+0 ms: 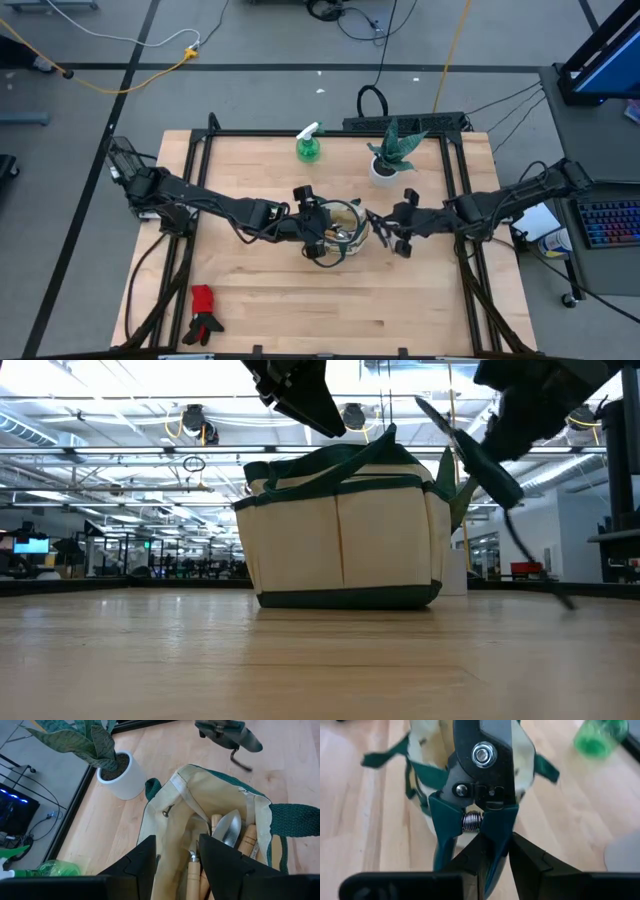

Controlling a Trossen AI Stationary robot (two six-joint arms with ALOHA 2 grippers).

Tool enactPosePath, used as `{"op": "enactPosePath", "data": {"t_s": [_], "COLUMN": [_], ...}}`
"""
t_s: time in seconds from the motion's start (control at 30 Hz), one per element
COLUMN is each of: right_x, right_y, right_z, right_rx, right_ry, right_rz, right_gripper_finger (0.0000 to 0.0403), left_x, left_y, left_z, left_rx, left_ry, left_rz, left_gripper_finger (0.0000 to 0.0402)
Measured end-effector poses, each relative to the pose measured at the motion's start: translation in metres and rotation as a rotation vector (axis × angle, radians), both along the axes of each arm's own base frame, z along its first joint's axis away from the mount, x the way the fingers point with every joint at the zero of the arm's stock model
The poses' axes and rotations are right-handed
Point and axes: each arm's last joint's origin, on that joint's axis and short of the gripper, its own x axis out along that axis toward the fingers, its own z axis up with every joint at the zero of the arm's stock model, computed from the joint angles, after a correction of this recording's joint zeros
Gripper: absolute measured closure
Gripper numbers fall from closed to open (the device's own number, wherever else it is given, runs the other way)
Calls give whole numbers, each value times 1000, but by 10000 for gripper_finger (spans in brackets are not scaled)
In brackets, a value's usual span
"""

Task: Pick & Place Garden tools in Gardening bag
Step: Put the green shear scissor into the gardening bag

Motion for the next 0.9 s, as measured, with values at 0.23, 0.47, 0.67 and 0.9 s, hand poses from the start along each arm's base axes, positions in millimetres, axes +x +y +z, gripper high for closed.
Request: {"op": "enactPosePath", "data": {"t_s": [0.23,0.47,0.67,0.9], "right_x": [4,5,5,3], "right_y": [1,0,-2,-4], "right_z": [5,7,17,31], "right_rx": [-26,-102,-115,-191], "right_ry": [-64,-72,-119,-225], "right_rz": [36,20,6,2], "right_gripper_finger": [344,344,344,344], "left_x": [0,0,-1,-3], "left_y": [0,0,0,0], "left_z": [0,0,-1,-3], "left_rx": [1,1,4,9], "left_ry": [6,7,17,38], "left_rz": [0,0,1,1], "left_gripper_finger": [245,245,245,245]}}
